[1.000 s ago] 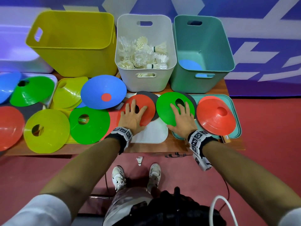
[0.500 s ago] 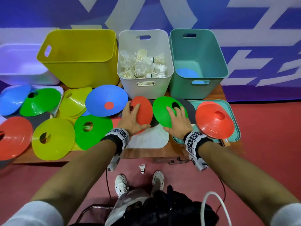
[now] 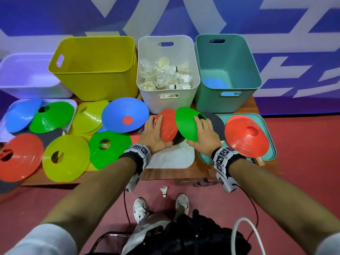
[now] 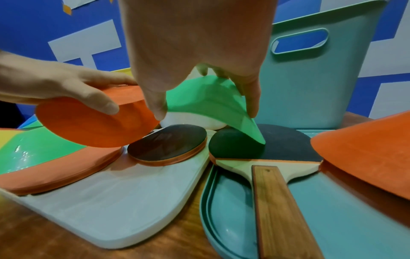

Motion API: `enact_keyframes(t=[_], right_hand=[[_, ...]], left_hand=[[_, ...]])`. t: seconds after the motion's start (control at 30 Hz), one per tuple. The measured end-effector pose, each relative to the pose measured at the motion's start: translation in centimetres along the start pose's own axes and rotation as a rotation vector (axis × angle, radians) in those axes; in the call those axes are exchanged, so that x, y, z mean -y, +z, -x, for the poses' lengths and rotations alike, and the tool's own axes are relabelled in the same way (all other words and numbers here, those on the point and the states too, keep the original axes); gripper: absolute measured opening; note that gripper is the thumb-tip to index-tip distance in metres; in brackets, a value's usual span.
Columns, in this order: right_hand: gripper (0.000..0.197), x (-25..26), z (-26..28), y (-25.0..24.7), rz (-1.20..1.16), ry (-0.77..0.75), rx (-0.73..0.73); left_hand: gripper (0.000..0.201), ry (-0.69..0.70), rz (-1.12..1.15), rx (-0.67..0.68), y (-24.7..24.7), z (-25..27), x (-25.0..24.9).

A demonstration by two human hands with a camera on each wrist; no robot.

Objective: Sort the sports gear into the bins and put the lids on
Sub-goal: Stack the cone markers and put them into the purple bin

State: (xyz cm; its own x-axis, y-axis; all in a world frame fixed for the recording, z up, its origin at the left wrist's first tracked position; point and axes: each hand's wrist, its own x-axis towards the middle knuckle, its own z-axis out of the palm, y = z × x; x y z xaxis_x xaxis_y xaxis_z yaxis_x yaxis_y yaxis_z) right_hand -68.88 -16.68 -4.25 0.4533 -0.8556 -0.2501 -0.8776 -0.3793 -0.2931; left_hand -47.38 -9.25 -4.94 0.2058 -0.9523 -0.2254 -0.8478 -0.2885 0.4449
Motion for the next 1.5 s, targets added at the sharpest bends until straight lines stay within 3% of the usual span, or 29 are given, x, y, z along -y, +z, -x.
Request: enact_keyframes(t=[0.27, 0.5, 0.7, 0.87, 1.1, 1.27, 1.4, 1.5], right_hand=[[0.094, -0.7, -0.9, -2.8, -0.043, -0.107, -0.094], [0.094, -0.3, -1.5, -2.7, -0.046, -0.148, -0.061], [0.09, 0.8, -1.8, -3.7, -0.074, -0.201, -0.078], [0.087, 3.0, -2.9, -5.8, -0.087, -0.338, -0.114], [0.082, 10.6, -5.7, -7.7, -0.122, -0.498, -0.1], [0.075, 18.6, -7.3, -8.1, -0.209, -0.59, -0.161], [0.076, 26.0, -9.2, -7.6, -0.28, -0.599, -0.181], [0.082, 31.4, -10.8, -7.3, -0.338, -0.546, -0.155]], left_hand=[[0.107, -0.002, 0.098, -0.074, -1.6, -0.5, -0.1], [0.088, -0.057, 0.091, -0.137, -1.9, 0.3, 0.0], [0.088, -0.102, 0.144, -0.182, -2.9, 1.1, 0.1], [0.089, -0.105, 0.207, -0.297, -6.4, 2.6, 0.5], [0.057, -0.134, 0.455, -0.456, -12.3, 4.4, 5.9], [0.055, -0.117, 0.722, -0.546, -16.4, 5.6, 10.8], [0.04, -0.076, 0.757, -0.568, -20.1, 6.4, 15.9], [0.041, -0.074, 0.775, -0.56, -22.6, 6.5, 20.6]])
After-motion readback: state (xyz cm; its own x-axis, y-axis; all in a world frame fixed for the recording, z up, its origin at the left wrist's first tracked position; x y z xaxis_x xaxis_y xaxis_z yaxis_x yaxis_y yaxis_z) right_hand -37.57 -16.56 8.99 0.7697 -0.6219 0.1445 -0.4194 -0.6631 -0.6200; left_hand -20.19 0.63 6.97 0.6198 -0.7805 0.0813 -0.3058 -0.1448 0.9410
